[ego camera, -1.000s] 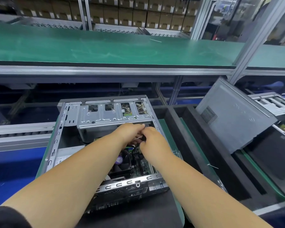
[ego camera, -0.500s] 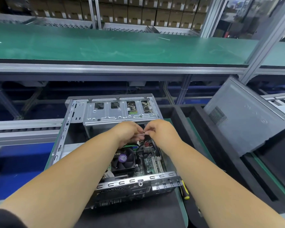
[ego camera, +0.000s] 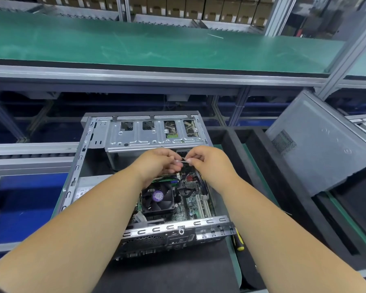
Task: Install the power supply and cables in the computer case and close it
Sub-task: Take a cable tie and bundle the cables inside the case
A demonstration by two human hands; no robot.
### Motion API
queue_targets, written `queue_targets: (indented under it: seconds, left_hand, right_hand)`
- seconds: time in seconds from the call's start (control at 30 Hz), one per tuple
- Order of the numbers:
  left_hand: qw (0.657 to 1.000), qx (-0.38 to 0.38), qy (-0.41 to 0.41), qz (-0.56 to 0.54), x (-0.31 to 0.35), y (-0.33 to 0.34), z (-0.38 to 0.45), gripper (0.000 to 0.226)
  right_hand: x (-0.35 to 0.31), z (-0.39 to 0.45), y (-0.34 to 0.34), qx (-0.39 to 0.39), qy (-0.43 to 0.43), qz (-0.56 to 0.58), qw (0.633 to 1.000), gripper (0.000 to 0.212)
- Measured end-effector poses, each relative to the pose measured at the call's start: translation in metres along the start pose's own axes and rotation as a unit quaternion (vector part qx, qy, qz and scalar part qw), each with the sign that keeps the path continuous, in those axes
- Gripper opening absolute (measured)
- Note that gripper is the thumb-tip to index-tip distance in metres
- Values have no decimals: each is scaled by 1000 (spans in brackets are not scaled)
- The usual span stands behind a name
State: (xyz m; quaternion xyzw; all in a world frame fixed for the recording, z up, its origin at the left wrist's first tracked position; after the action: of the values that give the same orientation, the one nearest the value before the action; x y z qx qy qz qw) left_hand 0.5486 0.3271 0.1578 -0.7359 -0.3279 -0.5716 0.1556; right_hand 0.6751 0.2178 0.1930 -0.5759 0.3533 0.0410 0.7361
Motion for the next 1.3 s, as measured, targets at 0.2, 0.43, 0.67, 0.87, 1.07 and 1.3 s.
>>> queue_targets:
  seconds: [0.2, 0.43, 0.67, 0.87, 1.07, 1.3]
  left_hand:
    - [999, -25, -20, -34, -3, 6, 5, 16]
    - [999, -35, -4, -1, -3, 7, 7, 15]
    - [999, -40, 2, -8, -5, 8, 7, 15]
    - [999, -38, 5, -21, -5, 7, 8, 11]
    - [999, -39, 8, -23, -7, 6, 10, 10]
    - [999, -30, 33, 3, -9, 7, 12, 7]
  right_hand:
    - [-1, 2, 3, -10, -3, -48, 999, 8]
    - [-3, 1, 4, -22, -14, -86, 996, 9]
    - [-3, 1, 4, -17, -9, -86, 996, 10]
    - [-3, -1, 2, -19, -5, -81, 997, 13]
    - [-3, -1, 3, -21, -5, -86, 996, 13]
    - [-3, -1, 4, -15, -13, -86, 996, 11]
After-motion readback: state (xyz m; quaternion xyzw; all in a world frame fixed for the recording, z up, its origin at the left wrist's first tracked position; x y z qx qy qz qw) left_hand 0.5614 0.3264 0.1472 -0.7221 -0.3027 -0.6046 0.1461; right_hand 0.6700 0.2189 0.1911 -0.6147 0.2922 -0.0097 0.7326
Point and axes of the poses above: each hand's wrist, its own z-axis towards the middle knuckle, its own y-axis out of the palm, x = y × z, the point moved 5 cm from there along z, towards the middle knuckle, and after that the axes turned 9 degrees about -z, right-handed, at the moved point
